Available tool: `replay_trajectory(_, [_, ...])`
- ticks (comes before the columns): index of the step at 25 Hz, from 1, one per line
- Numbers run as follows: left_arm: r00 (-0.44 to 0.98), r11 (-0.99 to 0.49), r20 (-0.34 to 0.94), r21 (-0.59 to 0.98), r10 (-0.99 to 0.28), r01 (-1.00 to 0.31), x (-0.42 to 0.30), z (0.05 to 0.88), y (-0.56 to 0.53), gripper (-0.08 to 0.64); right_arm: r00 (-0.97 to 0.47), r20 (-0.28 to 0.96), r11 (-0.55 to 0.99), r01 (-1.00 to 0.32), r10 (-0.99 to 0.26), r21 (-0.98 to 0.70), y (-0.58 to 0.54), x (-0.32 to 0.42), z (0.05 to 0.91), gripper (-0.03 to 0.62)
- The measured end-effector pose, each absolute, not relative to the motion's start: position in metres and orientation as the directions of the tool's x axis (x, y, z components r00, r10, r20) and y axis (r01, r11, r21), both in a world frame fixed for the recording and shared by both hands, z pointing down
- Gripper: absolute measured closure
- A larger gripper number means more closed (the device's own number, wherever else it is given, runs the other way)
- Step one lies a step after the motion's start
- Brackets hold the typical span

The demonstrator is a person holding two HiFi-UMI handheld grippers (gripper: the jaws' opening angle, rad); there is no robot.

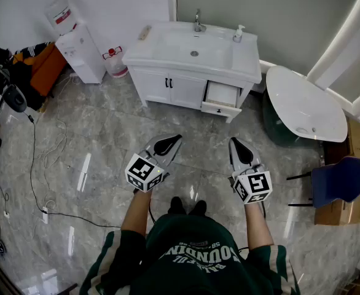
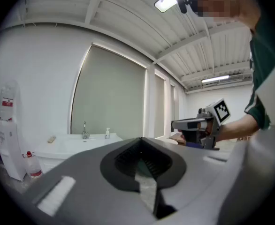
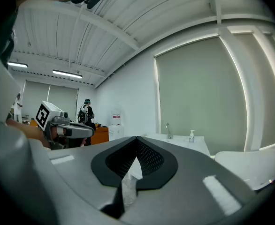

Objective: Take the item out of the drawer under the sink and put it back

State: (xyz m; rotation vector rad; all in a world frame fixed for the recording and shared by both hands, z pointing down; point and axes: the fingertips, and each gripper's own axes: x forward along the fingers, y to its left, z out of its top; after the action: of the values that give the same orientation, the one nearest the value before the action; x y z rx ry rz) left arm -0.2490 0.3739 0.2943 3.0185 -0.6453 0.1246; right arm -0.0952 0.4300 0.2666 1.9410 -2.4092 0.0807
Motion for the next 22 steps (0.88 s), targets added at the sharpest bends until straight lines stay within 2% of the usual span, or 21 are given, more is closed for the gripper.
replay_trajectory(5, [0.907, -0.909, 0.091, 0.036, -0.412, -0.416, -0.252, 0.297, 0.372, 0.511, -0.221, 0.029, 0.221, -0.975, -0.975, -0.029, 0.434, -0.098, 0.259, 0.591])
replay_trajectory(22, [0.921, -0.923, 0.118, 0.060, -0.371, -0.380, -0.214, 0.313, 0.386, 0.511, -0.219, 0.049, 0.216, -0.975, -0.974, -0.060, 0.443, -0.074, 0.273, 0.591])
